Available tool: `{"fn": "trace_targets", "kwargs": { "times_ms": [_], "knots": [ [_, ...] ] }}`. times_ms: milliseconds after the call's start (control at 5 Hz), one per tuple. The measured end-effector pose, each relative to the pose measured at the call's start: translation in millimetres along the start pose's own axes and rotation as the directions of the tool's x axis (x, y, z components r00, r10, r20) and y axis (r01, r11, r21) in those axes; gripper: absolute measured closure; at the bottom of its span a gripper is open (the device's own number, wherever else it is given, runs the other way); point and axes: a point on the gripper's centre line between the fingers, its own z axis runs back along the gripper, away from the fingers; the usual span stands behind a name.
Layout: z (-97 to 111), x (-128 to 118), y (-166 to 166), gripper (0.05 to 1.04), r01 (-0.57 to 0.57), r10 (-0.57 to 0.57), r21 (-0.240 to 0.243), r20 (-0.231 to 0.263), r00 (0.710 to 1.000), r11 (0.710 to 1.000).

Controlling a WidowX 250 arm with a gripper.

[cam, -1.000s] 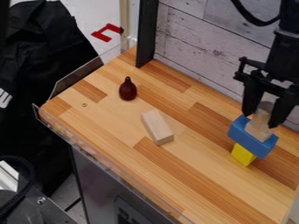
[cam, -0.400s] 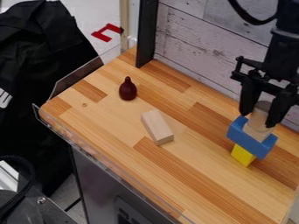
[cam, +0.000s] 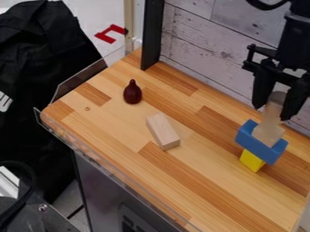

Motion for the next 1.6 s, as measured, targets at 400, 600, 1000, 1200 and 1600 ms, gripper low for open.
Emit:
{"fn": "trace_targets", "kwargs": {
  "times_ms": [400,600,1000,1200,1600],
  "knots": [
    [2,-7,21,0.587,-0.069,0.069,-0.01,-0.002,0.998,0.998],
    [8,-11,44,0.587,-0.141,0.142,-0.027,0.017,0.99,0.99],
    [9,-15,71,0.587,-0.217,0.218,-0.025,0.017,0.976,0.976],
    [-2,-21,85,0.587,-0.264,0.264,-0.031,-0.005,0.965,0.964],
    [-18,-27,103,0.587,-0.362,0.36,-0.034,-0.057,0.931,0.932]
  ]
}}
